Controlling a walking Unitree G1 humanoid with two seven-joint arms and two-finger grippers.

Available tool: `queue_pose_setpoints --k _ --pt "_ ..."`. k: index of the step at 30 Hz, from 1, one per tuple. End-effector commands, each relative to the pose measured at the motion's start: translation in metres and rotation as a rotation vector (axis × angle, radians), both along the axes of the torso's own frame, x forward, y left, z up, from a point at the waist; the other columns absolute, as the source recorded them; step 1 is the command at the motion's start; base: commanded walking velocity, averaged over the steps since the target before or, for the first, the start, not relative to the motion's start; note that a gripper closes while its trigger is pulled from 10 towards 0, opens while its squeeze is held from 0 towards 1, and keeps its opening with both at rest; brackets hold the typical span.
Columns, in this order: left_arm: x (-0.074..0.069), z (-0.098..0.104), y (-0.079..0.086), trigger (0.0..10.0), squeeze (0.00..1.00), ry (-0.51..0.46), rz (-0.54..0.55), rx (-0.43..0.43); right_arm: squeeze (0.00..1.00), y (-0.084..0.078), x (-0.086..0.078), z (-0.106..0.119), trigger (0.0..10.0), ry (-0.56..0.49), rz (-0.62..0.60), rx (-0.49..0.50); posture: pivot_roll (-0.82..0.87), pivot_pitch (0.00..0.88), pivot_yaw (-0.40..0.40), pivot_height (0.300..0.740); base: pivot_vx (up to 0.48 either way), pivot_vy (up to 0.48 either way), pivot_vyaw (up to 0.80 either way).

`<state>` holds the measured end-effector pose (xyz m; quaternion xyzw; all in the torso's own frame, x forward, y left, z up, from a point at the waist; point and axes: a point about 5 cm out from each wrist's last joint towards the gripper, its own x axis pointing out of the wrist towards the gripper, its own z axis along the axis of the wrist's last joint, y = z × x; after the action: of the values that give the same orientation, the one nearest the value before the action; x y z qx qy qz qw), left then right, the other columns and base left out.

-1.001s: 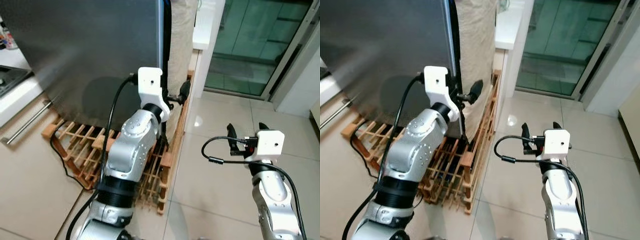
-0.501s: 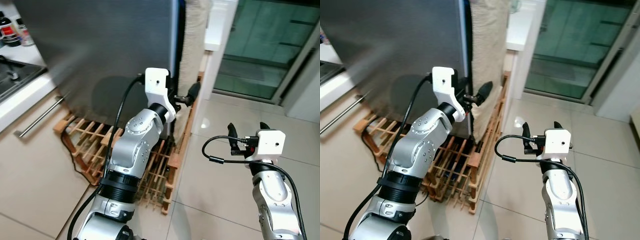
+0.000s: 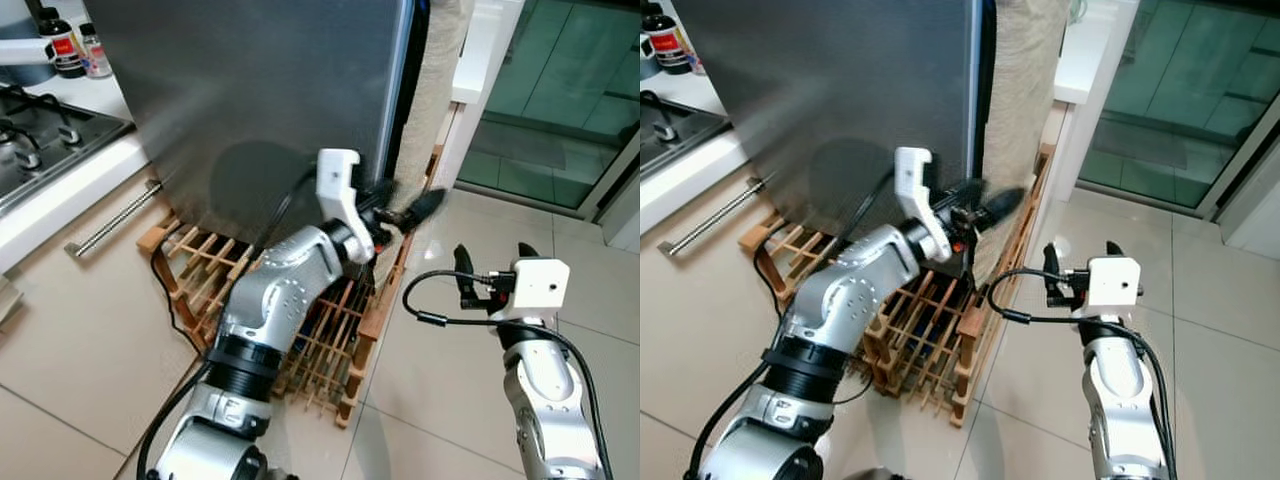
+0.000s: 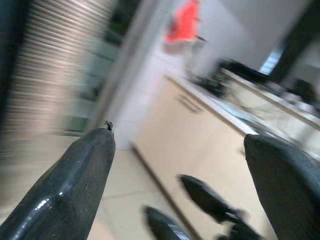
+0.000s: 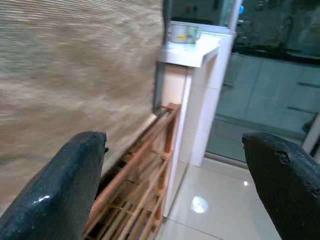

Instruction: Restocking fridge

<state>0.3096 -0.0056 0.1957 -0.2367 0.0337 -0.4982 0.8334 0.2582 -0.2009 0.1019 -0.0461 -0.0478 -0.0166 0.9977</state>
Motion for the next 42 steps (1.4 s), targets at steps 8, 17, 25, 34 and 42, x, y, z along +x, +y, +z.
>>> queue_pose_setpoints --k 8,17,25,34,42 --pt "-0.018 0.04 -0.023 10.0 0.0 -0.131 -0.096 -0.11 0.0 -0.002 0.0 0.004 10.0 -0.014 -0.01 0.006 -0.12 0.0 0.059 0.727 0.0 0.0 0.0" --pt "-0.02 0.044 0.055 10.0 0.0 -0.251 0.189 -0.02 0.0 0.0 -0.008 0.007 10.0 -0.032 0.001 0.011 -0.07 0.0 0.047 0.727 0.0 0.0 0.0" --pt "-0.005 0.03 0.096 10.0 0.0 -0.29 0.528 0.123 0.0 0.002 -0.003 0.005 10.0 -0.027 0.013 0.019 -0.06 0.0 0.039 0.727 0.0 0.0 0.0" --pt "0.005 -0.019 0.114 10.0 0.0 -0.134 0.736 0.284 0.0 -0.002 0.001 0.007 10.0 -0.037 -0.011 0.018 -0.07 0.0 0.054 0.727 0.0 0.0 0.0" --pt "0.012 -0.044 0.14 10.0 0.0 -0.007 0.945 0.382 0.0 -0.001 0.002 0.005 10.0 -0.02 -0.012 0.008 -0.07 0.0 0.055 0.727 0.0 0.0 -0.65"
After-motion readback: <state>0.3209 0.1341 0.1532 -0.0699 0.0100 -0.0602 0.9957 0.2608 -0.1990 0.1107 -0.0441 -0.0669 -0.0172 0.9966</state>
